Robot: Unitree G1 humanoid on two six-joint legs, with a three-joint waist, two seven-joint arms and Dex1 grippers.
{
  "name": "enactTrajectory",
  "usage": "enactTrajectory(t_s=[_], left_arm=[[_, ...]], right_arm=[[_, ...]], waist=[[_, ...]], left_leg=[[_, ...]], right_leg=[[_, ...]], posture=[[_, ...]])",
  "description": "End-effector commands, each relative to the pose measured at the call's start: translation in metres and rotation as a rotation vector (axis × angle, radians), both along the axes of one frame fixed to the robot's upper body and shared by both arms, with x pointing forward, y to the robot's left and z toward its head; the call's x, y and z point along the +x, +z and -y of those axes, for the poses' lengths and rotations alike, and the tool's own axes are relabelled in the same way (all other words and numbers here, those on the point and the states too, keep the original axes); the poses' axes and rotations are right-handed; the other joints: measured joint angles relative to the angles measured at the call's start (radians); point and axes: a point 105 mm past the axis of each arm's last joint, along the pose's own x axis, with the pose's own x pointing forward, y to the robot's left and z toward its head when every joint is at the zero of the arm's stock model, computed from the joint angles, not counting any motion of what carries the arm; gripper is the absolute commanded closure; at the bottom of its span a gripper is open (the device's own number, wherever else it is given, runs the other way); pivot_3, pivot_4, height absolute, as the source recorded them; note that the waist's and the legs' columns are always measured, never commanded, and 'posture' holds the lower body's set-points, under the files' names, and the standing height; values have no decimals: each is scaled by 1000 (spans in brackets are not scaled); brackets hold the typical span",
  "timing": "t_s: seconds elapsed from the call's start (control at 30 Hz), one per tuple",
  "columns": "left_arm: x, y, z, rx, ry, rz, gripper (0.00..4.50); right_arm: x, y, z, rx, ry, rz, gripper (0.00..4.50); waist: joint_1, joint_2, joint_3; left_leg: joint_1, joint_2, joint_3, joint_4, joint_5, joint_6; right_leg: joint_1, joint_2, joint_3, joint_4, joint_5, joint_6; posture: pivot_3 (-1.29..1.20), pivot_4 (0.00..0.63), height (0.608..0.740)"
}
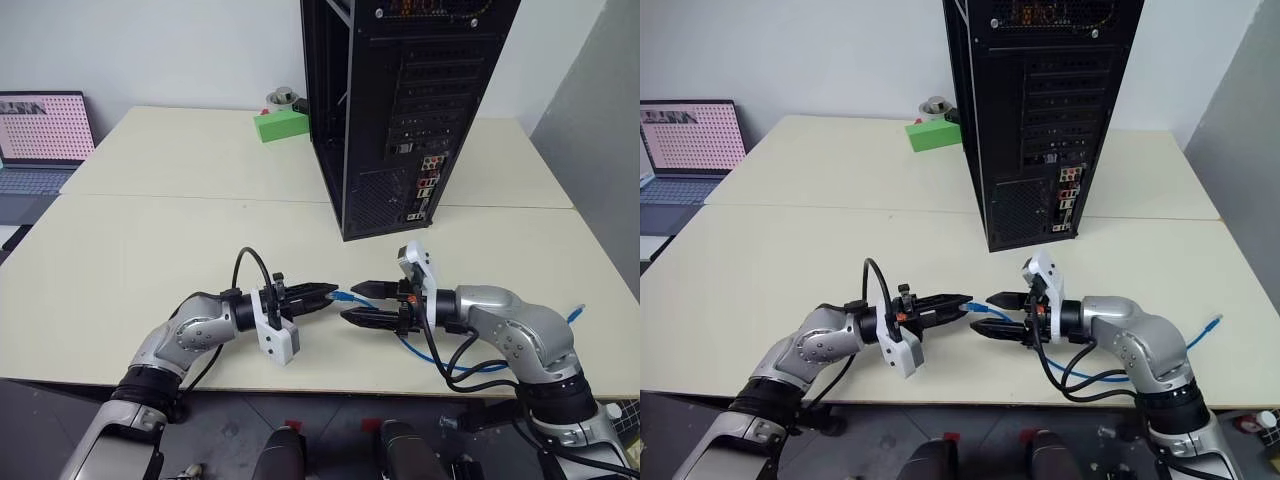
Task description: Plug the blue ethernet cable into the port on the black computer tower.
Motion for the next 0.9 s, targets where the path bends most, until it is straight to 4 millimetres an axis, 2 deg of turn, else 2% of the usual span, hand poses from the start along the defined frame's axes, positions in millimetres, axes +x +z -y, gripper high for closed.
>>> enactTrajectory(t_s=[0.03, 0.33, 0.47, 0.77, 0.8, 0.9], left_arm=[[1, 10, -1, -16, -9, 54, 4212], [-3, 10, 4, -32, -22, 77, 4212], [-5, 10, 6, -40, -32, 83, 4229], [-6, 9, 11, -49, -35, 66, 4229], [-4, 8, 10, -62, -21, 40, 3879], [2, 4, 8, -88, 27, -51, 3354]], right_arm=[[2, 11, -5, 41, 10, 10, 1763], [5, 11, -6, 53, -1, -9, 3487], [6, 12, -7, 62, -1, -21, 4484], [9, 14, -4, 55, 6, -40, 4500], [9, 14, -3, 49, 6, -39, 4500], [11, 14, -1, 31, -1, -26, 4500]], waist=[[0, 0, 0], [0, 0, 0], [0, 0, 0], [0, 0, 0], [0, 0, 0], [0, 0, 0]], left_leg=[[0, 0, 0, 0, 0, 0], [0, 0, 0, 0, 0, 0], [0, 0, 0, 0, 0, 0], [0, 0, 0, 0, 0, 0], [0, 0, 0, 0, 0, 0], [0, 0, 0, 0, 0, 0]], right_leg=[[0, 0, 0, 0, 0, 0], [0, 0, 0, 0, 0, 0], [0, 0, 0, 0, 0, 0], [0, 0, 0, 0, 0, 0], [0, 0, 0, 0, 0, 0], [0, 0, 0, 0, 0, 0]], posture=[[0, 150, 740], [0, 150, 740], [0, 150, 740], [0, 150, 740], [0, 150, 740], [0, 150, 740]])
